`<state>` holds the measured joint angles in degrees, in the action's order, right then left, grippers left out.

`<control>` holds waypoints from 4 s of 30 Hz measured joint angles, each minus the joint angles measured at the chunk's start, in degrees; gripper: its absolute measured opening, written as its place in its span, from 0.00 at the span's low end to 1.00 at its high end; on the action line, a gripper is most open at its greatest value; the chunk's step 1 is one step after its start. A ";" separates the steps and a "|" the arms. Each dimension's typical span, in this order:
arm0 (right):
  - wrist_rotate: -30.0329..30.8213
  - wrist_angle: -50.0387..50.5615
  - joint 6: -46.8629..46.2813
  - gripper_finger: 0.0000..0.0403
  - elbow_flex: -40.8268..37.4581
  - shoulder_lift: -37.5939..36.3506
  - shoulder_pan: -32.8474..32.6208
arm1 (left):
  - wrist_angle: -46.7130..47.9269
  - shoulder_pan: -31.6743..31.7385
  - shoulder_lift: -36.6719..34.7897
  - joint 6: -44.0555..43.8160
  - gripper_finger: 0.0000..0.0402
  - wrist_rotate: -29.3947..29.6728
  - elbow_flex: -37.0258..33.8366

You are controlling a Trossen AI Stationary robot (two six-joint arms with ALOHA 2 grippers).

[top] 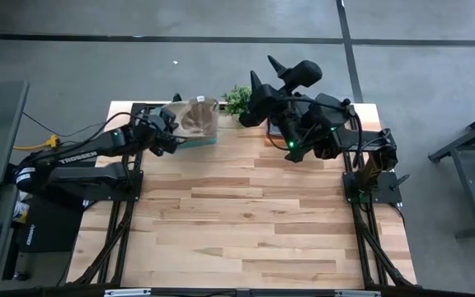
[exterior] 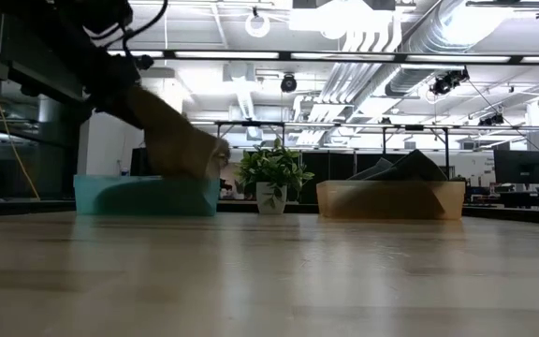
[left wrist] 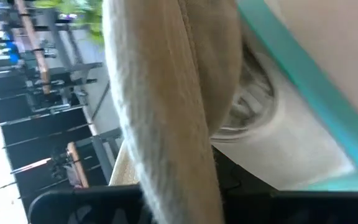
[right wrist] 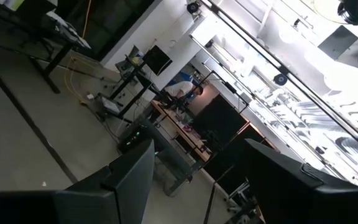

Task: Pick & Place hat
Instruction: Put the brown cap into the blue bin

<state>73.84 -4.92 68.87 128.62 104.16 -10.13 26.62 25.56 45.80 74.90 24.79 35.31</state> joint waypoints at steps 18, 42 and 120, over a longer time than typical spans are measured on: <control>-0.85 8.02 -3.96 0.59 0.00 0.02 0.79 | -17.93 11.06 3.55 2.90 0.00 -2.81 -6.95; -0.89 11.14 -8.53 0.59 0.00 0.02 1.60 | -13.11 16.09 15.03 0.26 0.00 -5.36 -6.99; -3.99 16.87 -13.75 0.59 0.00 0.04 3.41 | -13.24 -2.75 12.61 -46.34 0.69 -2.64 -6.99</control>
<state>69.84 11.96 55.12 128.62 104.20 -6.72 13.39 22.81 58.41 28.56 22.15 28.32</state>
